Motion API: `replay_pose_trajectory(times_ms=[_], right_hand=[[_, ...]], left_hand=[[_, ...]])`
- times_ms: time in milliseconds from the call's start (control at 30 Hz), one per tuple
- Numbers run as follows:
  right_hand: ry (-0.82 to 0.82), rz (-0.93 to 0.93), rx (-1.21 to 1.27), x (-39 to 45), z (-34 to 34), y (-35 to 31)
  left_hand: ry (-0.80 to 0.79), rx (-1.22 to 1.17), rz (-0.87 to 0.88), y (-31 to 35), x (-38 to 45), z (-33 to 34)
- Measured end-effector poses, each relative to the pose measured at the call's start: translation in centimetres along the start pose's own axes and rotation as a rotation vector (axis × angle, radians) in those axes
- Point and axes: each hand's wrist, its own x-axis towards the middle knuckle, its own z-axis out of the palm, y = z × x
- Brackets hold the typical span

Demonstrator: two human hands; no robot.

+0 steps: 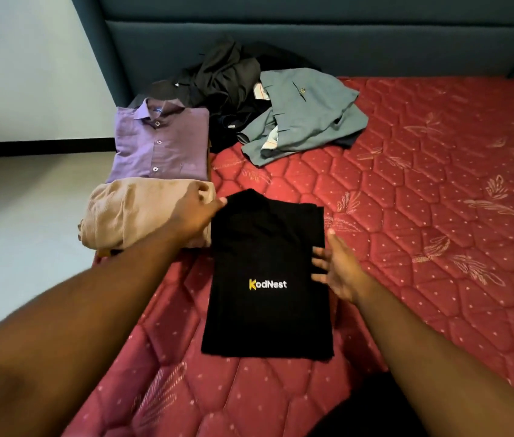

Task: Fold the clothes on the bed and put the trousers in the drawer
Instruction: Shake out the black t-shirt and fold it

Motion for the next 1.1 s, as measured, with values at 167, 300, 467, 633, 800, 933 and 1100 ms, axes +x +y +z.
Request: replay_pose_trajectory(times_ms=[167,300,467,633,800,933,1100], right_hand=[[0.109,-0.302,-0.801,0.3,-0.8,6.0],[0.041,-0.83,-1.394,-3.0,-0.9,9.0],[-0.381,-0.519,-1.824,-5.9,-2.4,8.2],[-0.358,-0.377,-1.444,-7.6,-3.6,4.0],[-0.649,0.039,-0.796,-10.1,-5.0,-0.2],[-0.256,-0.097,-0.519,-7.0,-3.1,0.9],[0.358,-0.313,-0.572,-3.1,-1.9,6.0]], left_hand=[[-0.142,0.622,0.586,-8.2,-5.8,6.2],[-0.392,1.053,0.533,-15.6,-10.0,8.1],[-0.221,1.043,0.605,-14.8,-9.6,6.8],[-0.346,0.545,0.317,-10.1,-10.5,5.1],[-0.82,-0.034,0.035,-7.2,-13.2,0.5],[-0.413,-0.092,-0.02,-6.9,-10.8,0.4],[0.49,-0.018,-0.083,-10.0,-9.8,3.3]])
